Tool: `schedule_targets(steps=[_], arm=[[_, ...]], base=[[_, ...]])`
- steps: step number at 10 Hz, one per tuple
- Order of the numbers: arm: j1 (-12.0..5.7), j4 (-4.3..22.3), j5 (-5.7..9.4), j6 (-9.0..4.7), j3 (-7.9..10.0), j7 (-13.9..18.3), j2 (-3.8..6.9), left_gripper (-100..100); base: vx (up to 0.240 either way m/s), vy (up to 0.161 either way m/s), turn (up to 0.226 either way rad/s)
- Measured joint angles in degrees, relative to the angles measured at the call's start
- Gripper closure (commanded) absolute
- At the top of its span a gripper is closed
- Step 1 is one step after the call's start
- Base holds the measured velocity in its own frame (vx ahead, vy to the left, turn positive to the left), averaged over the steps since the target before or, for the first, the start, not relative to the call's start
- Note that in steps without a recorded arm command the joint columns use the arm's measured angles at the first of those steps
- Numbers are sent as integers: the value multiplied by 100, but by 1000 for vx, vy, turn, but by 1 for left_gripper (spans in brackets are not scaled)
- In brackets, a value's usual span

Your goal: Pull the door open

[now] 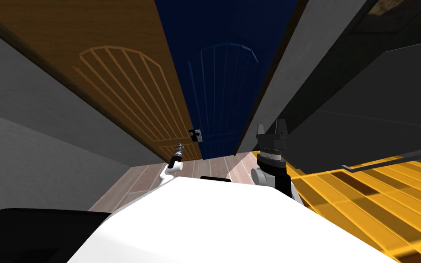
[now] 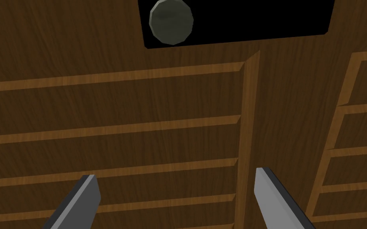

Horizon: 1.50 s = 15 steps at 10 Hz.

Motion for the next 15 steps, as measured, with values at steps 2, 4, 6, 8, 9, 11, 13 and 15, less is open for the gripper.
schedule_targets(steps=[2, 4, 6, 8, 9, 11, 13, 15], arm=[[-6, 180, -1, -53, 132, -40, 29, -100], [86, 228, 21, -49, 307, -52, 124, -100], [55, 389, 32, -123, 404, -52, 179, -100], [2, 405, 25, -153, 372, -56, 144, -100], [-25, 386, 19, -175, 311, -48, 110, -100], [-206, 348, -6, -132, 174, -63, 7, -100], [-325, 336, -38, -205, -11, -70, -129, -100], [-341, 321, -38, -219, -15, -69, -129, 100]], base=[[45, 52, 111], [106, 53, 66], [185, 62, -17], [178, 26, -103], [180, 0, -111], [196, -46, -190], [152, -82, -93], [-22, 12, 8]])
